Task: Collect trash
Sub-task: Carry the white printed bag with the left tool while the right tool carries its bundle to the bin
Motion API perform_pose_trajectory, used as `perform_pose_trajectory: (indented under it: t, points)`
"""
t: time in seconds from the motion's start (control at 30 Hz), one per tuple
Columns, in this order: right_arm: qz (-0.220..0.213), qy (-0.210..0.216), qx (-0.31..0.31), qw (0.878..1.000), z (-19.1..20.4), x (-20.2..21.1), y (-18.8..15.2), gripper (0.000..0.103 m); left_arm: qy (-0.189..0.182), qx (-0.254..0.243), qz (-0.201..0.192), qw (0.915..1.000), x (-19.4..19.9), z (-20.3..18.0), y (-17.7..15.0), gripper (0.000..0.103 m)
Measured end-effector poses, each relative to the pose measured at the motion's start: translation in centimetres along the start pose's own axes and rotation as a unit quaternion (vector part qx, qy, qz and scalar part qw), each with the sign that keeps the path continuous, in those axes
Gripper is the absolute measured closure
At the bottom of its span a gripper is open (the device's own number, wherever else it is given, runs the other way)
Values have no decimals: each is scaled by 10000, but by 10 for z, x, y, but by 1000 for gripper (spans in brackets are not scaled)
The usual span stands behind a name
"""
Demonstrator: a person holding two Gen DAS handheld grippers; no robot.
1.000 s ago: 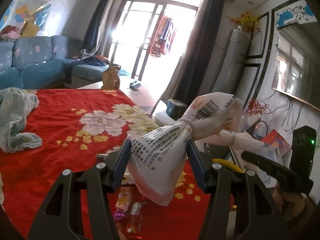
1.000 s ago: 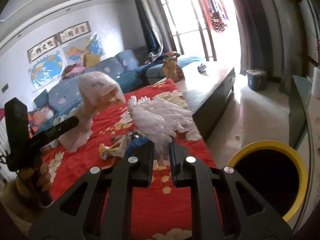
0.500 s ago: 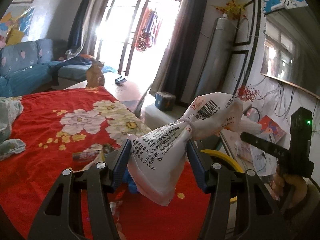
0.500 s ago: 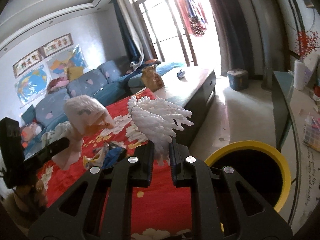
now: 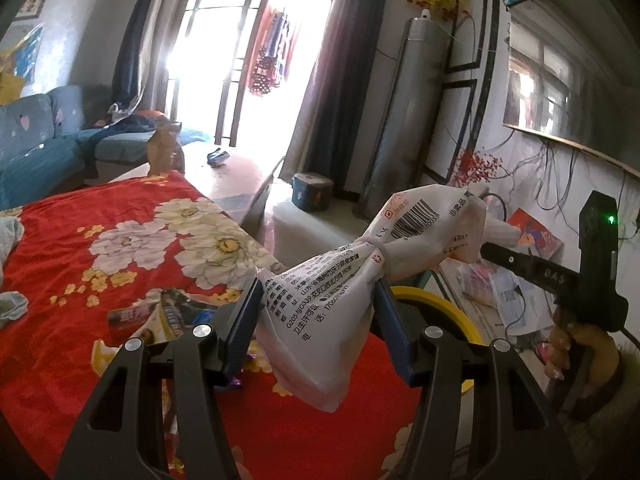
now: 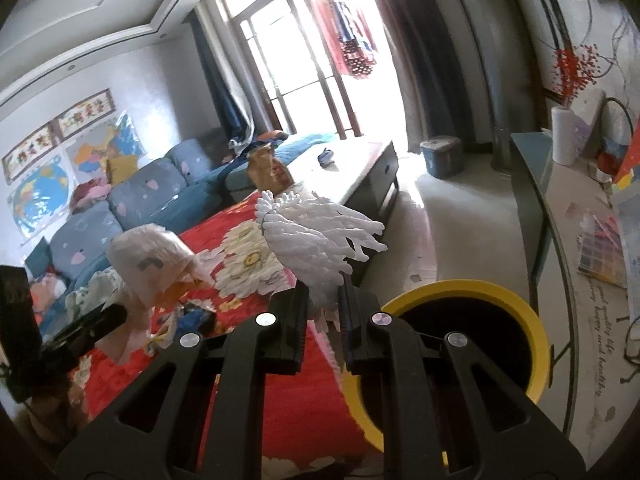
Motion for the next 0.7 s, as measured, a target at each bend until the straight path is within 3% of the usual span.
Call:
perform_pose_trajectory:
  t: [0.7]
  points:
    - [36, -603, -289, 9978, -44, 1, 0, 94, -305, -394, 352, 9981, -35, -46, -19, 48]
Point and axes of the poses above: each gripper's, at about its wrist camera, not at the fingertips, and x roughly against the way its jaws point, z to its left, y to its top, the point moved 7 cm from there along -x, roughly the way its jaws point
